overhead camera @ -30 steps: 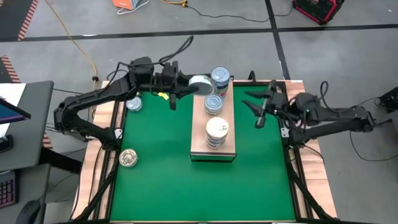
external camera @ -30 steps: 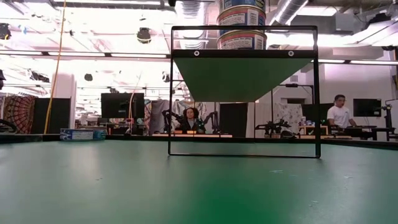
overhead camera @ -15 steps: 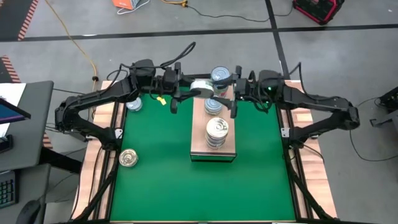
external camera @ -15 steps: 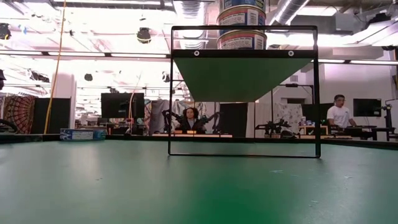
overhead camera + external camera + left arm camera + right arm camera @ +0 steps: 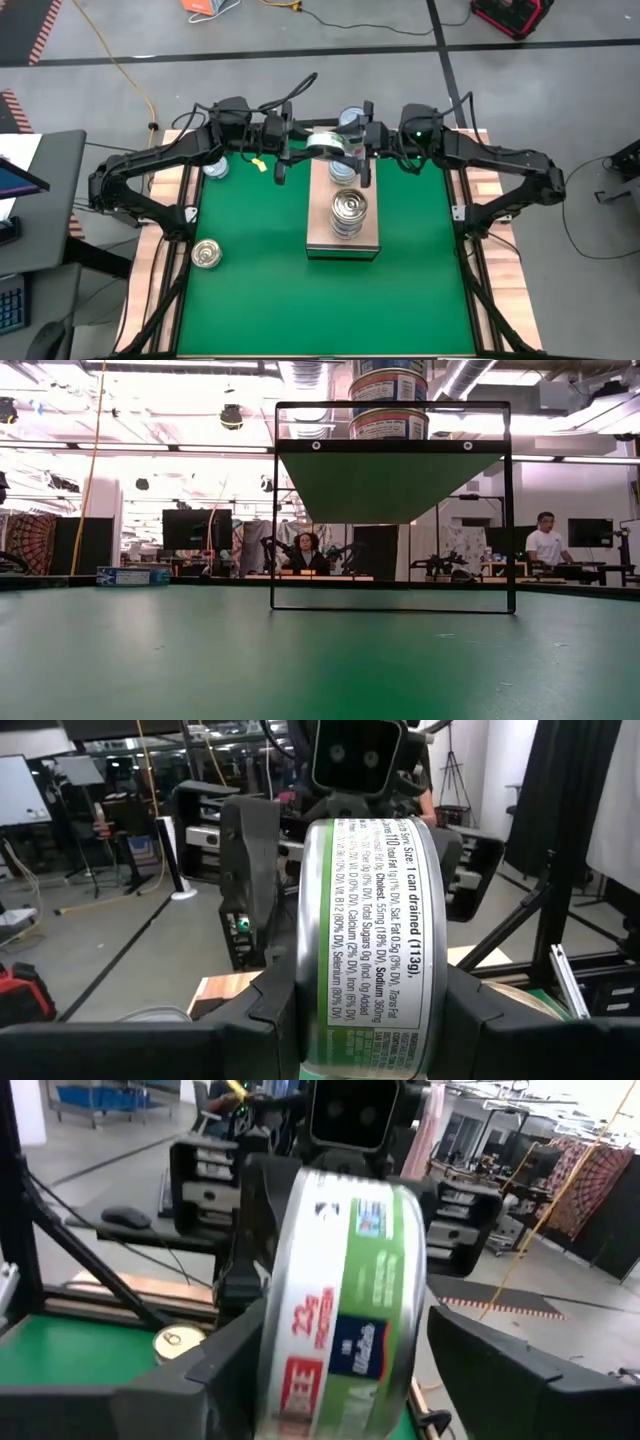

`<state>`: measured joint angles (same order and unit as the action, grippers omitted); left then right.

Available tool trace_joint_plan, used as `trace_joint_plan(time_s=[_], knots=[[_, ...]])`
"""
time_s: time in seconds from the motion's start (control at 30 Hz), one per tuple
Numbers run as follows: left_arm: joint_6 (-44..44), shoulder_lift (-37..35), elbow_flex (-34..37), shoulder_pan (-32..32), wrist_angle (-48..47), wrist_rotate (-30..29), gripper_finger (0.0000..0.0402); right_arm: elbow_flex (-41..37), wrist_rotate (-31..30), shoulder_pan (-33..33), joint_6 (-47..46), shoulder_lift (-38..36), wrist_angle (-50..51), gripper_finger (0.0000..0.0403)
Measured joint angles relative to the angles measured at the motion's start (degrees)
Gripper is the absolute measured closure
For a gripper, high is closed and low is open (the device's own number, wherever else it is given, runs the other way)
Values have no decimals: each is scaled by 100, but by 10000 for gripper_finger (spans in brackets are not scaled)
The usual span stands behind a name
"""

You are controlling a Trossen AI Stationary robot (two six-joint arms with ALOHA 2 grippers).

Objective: Stack canned seafood by type on shelf
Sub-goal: Stack the green tuna can on top of the green tuna can on the shelf

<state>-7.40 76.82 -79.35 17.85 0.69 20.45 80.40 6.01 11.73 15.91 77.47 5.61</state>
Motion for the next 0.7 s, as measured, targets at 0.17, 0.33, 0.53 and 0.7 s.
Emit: trace_joint_plan(time_s=[0.17, 0.33, 0.53, 0.7], knots=[[-35, 0, 0, 2, -22, -30, 266, 0, 41, 31, -291, -68, 22, 151], [-157, 4, 0, 7, -104, -91, 266, 0, 44, 33, -632, -61, 122, 228], [-703, 4, -4, 0, -267, -285, 233, -2, 39, 44, -906, -81, 194, 245], [-1460, -155, -4, -18, -270, -807, 172, -2, 12, 141, -1298, -320, 444, 245]])
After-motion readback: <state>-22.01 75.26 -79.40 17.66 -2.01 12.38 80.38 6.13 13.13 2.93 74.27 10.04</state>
